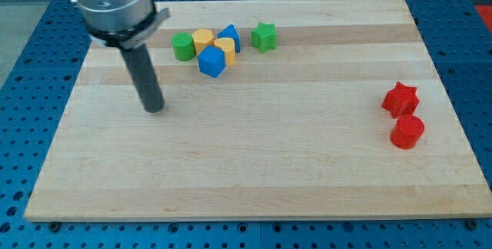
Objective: Push the blue cube above the red star
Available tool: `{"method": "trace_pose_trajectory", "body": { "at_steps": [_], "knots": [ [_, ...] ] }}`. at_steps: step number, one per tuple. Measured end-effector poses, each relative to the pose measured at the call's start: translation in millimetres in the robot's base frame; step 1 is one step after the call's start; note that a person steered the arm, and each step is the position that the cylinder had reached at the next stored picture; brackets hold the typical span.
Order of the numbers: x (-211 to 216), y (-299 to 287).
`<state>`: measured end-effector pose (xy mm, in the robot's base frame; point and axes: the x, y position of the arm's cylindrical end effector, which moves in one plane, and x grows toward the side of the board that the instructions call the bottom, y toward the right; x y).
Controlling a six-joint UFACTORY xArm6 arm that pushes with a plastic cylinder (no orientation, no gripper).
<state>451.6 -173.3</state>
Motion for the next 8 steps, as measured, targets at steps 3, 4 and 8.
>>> {"method": "trace_pose_trajectory", "body": {
  "at_steps": [3, 4, 8],
  "knots": [
    [-74.6, -24.2],
    [-74.6, -20.4],
    [-85.0, 55.2]
  ]
}}
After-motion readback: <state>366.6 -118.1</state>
